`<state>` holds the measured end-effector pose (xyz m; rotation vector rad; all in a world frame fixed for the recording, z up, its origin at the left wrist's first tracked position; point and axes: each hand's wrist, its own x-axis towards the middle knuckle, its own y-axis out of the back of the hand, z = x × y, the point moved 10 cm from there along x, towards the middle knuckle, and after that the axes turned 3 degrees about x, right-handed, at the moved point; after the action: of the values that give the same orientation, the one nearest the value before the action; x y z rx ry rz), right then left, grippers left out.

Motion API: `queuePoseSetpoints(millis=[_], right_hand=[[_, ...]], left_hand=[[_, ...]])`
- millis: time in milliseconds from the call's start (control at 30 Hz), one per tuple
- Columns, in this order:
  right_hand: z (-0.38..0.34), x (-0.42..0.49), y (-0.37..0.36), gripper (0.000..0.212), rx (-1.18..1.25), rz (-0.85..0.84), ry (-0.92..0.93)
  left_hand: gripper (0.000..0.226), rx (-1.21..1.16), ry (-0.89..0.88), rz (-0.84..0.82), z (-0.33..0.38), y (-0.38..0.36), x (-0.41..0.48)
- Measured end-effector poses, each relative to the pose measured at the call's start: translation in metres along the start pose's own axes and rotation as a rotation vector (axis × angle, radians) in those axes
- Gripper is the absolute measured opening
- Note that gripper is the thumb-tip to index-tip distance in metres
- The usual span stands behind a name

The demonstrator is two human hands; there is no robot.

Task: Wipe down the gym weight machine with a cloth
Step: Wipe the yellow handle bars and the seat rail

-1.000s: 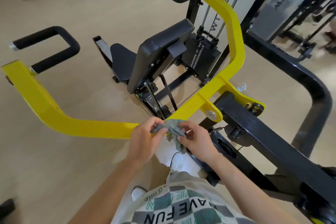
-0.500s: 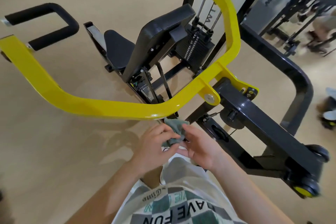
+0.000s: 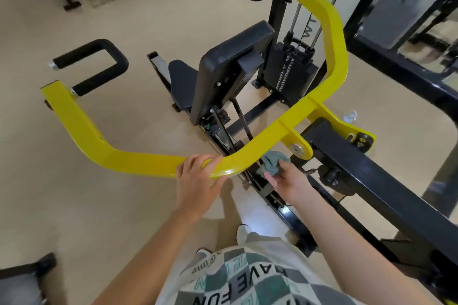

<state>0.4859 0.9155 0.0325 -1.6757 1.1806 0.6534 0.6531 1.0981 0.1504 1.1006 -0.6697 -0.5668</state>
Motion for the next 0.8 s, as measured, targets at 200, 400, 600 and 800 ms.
queuePoseSetpoints(millis=[200, 400, 600, 800], right_hand=[[-0.029, 0.006, -0.023, 0.027, 0.087, -0.064, 0.147], [-0.061, -0.044, -0.038, 0.026, -0.720, 0.021, 1.073], [-0.037, -0.075, -0.079, 0.026, -1.265, -0.153, 1.544], [0.035, -0.068, -0.109, 0.035, -1.605, -0.509, 1.575]], left_hand=[[0.052, -0.019, 0.040, 0.036, -0.002, -0.004, -0.002], [0.053, -0.057, 0.104, 0.056, -0.003, -0.007, -0.005], [0.052, -0.066, 0.095, 0.064, -0.002, -0.004, -0.007], [0.054, -0.049, 0.040, 0.023, -0.006, -0.005, -0.008]])
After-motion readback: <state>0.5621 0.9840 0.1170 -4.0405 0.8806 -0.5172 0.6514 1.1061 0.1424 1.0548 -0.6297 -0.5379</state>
